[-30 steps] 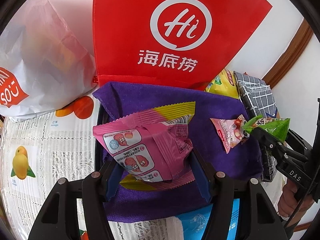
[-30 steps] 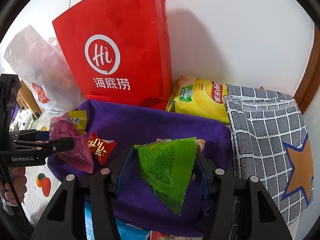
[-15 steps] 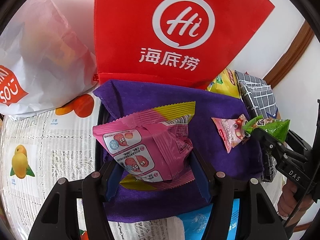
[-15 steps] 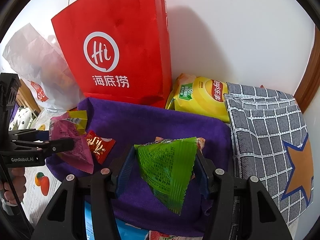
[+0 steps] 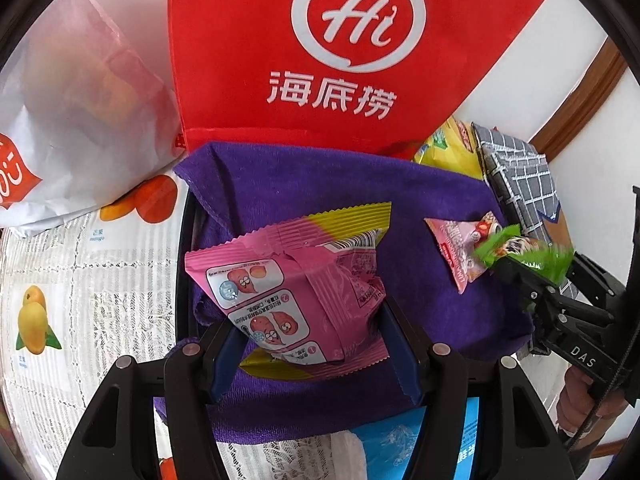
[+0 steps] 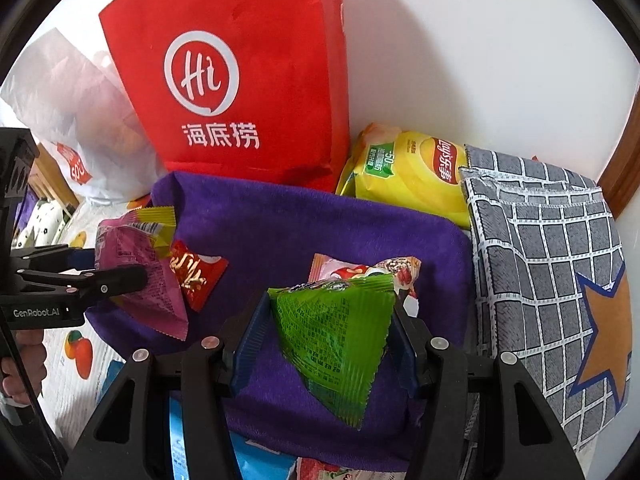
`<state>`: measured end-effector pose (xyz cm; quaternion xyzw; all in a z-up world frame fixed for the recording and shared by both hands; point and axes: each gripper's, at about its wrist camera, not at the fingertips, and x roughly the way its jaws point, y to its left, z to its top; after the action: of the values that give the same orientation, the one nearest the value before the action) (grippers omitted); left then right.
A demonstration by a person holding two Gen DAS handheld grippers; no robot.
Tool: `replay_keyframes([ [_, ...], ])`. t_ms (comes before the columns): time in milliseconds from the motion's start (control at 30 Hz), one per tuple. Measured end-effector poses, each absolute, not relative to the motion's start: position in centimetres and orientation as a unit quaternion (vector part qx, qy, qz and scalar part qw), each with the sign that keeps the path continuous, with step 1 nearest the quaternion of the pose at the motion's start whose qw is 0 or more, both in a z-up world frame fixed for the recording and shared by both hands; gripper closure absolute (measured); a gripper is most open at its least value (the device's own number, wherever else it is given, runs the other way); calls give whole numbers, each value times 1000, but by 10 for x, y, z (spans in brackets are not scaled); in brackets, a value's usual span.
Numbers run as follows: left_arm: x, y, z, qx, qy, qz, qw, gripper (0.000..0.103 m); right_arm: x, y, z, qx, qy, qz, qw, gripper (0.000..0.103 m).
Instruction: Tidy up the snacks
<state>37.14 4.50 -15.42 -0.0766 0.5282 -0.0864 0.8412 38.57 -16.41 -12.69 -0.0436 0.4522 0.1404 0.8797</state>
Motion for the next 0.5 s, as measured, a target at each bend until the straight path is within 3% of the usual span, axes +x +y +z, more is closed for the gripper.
replay_keyframes([
  [233, 373, 41, -155, -67, 532, -87, 840, 41, 386, -159, -133, -53, 464, 148, 872, 57],
  [500, 373, 38, -154, -53, 533, -84, 840, 39, 380, -153, -125, -56, 456, 159, 874, 54],
])
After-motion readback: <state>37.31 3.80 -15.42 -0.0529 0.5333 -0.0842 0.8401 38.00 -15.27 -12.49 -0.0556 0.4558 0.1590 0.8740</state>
